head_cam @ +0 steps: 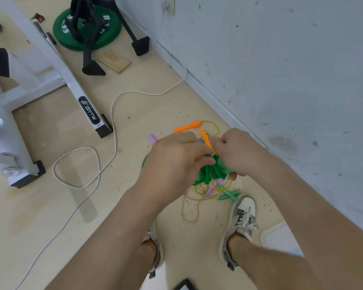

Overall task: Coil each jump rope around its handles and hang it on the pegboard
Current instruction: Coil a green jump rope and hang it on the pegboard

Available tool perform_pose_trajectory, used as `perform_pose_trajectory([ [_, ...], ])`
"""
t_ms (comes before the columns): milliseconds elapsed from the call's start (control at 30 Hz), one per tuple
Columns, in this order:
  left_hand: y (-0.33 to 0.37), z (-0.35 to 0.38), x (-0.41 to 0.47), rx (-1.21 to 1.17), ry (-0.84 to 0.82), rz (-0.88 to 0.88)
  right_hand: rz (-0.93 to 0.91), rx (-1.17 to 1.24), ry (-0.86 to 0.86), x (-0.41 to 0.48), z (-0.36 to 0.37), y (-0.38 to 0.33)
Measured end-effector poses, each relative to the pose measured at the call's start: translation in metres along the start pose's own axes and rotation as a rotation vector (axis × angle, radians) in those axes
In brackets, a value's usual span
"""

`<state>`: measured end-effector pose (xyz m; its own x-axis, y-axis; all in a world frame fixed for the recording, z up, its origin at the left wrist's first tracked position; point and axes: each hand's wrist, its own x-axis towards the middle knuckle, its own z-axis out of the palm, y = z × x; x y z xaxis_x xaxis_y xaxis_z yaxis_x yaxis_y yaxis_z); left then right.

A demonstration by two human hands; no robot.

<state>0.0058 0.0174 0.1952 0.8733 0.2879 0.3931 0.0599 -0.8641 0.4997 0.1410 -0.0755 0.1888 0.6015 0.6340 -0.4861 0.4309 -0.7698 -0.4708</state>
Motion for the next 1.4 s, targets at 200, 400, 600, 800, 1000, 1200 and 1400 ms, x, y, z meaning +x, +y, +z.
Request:
perform_pose_trajectory([
  [200,-0.002,-0.010,0.002,-0.447,-0.099,-0.520,-0.151,0.114,-0.173,-0.010,-0.006,-0.011],
  [400,-0.004,-0.013,0.008,-0.964,-0.164,-0.924,-0.256,0.537,-0.248,-0.017,-0.008,-0.016],
  [600,-0.006,-0.003,0.003,-1.024,-0.279,-0.970,-0.072,1.158,-0.071,-0.018,-0.013,-0.024],
  [800,0.006,0.005,0.001,-0.137,-0.220,-0.485,0.164,1.286,0.052,-0.006,-0.003,-0.015],
  [1000,0.012,0.002,-0.002,0.195,-0.286,-0.202,0.067,0.750,0.453,0.011,-0.004,0.006],
  [1200,0.008,-0.003,-0.002,0.196,-0.233,-0.073,-0.080,0.082,0.333,0.007,0.004,0.003],
  [1400,0.002,-0.007,-0.001,0.117,-0.100,-0.024,-0.137,-0.053,0.177,0.000,0.003,-0.006],
])
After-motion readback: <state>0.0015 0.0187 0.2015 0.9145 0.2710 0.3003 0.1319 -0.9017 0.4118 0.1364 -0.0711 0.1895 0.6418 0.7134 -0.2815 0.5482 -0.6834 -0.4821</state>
